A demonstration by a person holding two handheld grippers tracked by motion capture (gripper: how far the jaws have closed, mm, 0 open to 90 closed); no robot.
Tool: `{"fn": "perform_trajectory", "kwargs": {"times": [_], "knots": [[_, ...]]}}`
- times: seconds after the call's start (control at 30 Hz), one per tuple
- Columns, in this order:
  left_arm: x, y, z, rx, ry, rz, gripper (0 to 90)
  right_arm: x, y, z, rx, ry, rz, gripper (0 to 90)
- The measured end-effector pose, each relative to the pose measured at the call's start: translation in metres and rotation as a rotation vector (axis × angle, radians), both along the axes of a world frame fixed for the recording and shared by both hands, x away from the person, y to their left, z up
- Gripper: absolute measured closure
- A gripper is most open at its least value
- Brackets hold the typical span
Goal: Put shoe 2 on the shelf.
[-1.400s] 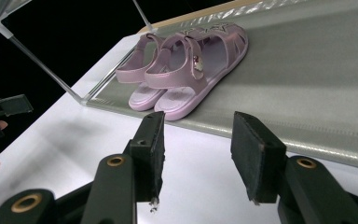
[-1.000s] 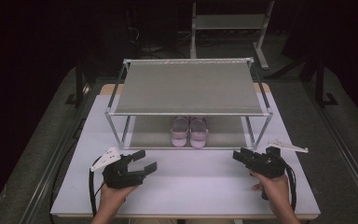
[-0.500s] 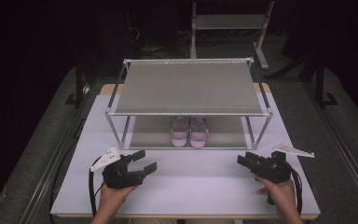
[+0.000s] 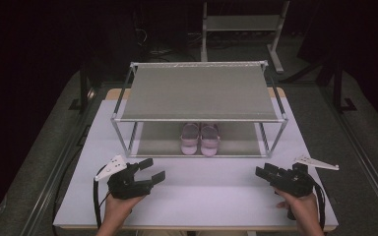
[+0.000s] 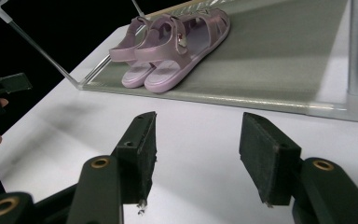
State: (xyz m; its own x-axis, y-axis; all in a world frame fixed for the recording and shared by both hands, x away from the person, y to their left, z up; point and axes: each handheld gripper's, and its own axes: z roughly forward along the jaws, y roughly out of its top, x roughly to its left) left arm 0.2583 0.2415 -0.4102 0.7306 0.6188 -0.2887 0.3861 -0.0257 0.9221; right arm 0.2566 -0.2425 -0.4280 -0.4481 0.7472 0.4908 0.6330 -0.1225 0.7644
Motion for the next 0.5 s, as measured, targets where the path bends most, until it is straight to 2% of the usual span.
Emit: {"fn": "perform_trajectory", "kwargs": {"times": [0.5], "knots": [[-0.001, 0.000, 0.000, -0.001, 0.000, -0.001, 25.8, -0.011, -0.013, -0.004, 0.007, 0.003, -0.015, 44.9]]}}
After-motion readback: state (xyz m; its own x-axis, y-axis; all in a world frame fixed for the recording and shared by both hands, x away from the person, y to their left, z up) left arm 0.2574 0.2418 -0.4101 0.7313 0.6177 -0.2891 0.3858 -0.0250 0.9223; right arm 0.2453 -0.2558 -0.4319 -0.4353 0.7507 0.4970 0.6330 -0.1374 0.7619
